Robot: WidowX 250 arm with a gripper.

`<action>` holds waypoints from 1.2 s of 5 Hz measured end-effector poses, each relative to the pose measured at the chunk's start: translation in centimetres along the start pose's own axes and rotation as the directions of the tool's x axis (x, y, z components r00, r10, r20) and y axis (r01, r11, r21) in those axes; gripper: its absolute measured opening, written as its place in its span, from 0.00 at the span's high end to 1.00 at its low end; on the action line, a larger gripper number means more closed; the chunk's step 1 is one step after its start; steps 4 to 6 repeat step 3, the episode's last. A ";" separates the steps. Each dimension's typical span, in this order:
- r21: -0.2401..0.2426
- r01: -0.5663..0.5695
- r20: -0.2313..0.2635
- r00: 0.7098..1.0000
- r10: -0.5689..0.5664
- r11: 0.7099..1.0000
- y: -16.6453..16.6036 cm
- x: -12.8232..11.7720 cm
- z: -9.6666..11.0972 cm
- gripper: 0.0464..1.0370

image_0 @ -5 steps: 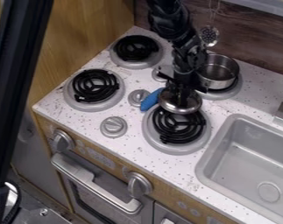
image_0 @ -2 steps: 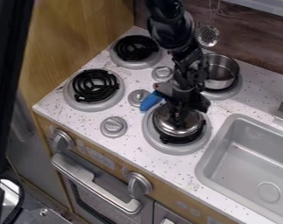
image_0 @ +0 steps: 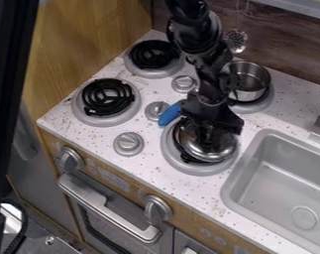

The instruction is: Move the lid to the upper left burner

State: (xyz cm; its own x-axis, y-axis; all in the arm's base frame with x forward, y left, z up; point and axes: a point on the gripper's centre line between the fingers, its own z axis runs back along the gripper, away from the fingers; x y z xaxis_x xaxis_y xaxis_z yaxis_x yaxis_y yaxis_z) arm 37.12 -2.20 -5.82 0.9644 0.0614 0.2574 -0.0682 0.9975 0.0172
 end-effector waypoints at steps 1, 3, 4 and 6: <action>0.058 0.130 -0.050 0.991 -0.127 0.990 -1.0 1.0 1.3 0.16; 0.054 0.154 -0.049 0.987 -0.152 0.987 -2.8 1.5 4.5 0.04; 0.054 0.154 -0.049 0.987 -0.152 0.987 -2.8 1.5 4.5 0.04; 0.054 0.154 -0.049 0.987 -0.152 0.987 -2.8 1.5 4.5 0.04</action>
